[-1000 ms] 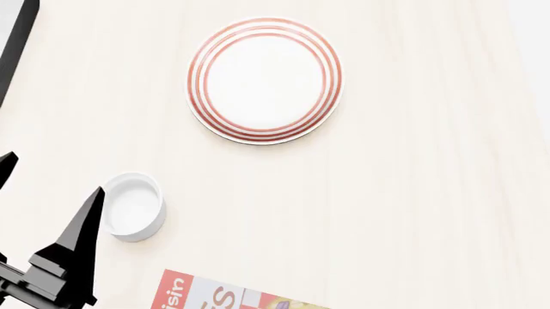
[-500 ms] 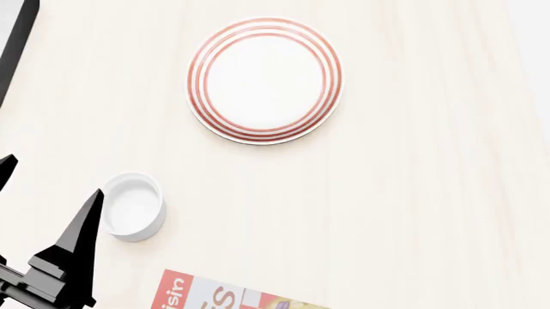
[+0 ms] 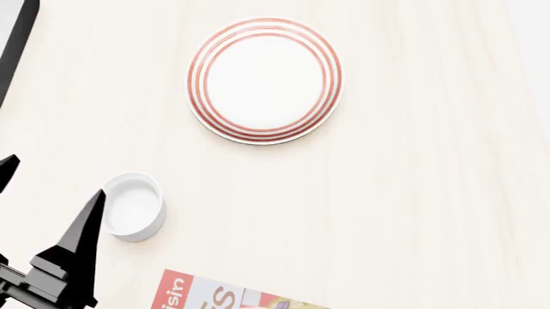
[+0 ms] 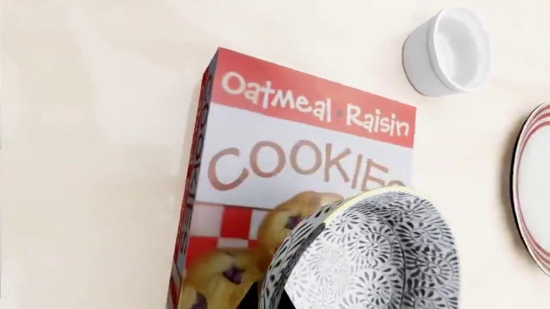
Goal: Pick the akita bowl on the cookies box and place it on the plate.
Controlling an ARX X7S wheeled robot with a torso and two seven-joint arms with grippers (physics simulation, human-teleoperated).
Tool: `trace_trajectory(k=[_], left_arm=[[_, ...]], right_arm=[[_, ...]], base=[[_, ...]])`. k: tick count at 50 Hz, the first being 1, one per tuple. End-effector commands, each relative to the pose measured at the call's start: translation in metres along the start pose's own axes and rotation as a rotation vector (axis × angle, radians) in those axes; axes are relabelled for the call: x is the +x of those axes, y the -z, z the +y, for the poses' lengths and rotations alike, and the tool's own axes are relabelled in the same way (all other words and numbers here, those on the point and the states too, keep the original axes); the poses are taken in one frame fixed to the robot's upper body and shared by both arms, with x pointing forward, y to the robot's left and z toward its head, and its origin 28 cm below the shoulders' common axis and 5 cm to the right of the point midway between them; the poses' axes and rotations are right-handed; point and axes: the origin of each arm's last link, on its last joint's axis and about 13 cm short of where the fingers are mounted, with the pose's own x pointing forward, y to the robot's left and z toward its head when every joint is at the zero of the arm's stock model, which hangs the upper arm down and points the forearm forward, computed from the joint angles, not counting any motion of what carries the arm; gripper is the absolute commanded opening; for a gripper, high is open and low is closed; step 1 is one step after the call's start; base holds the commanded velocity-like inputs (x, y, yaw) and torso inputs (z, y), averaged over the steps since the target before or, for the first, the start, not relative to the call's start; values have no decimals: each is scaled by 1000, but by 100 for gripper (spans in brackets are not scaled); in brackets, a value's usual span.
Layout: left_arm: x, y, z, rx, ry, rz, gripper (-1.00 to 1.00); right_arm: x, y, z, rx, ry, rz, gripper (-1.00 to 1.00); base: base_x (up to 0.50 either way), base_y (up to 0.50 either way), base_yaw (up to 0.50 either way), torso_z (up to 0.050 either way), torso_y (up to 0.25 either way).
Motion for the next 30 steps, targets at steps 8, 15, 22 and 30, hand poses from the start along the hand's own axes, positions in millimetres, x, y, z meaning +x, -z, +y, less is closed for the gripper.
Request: trace_trajectory(k=[8, 15, 22, 30], left_arm=[[0, 0, 0, 2, 6, 2, 100], [0, 0, 0, 1, 6, 1, 100], [0, 1, -1, 3, 8, 4, 100], [-1, 2, -1, 2, 9, 5, 100]], right_arm=[[-23, 8, -24, -44, 108, 86, -100], [-32, 15, -50, -31, 187, 128, -100], [-32, 19, -66, -44, 230, 152, -100], [-22, 26, -87, -44, 281, 171, -100]], base=[[0, 0, 0, 0, 0], [0, 0, 0, 0, 0], [0, 0, 0, 0, 0], [0, 0, 0, 0, 0]])
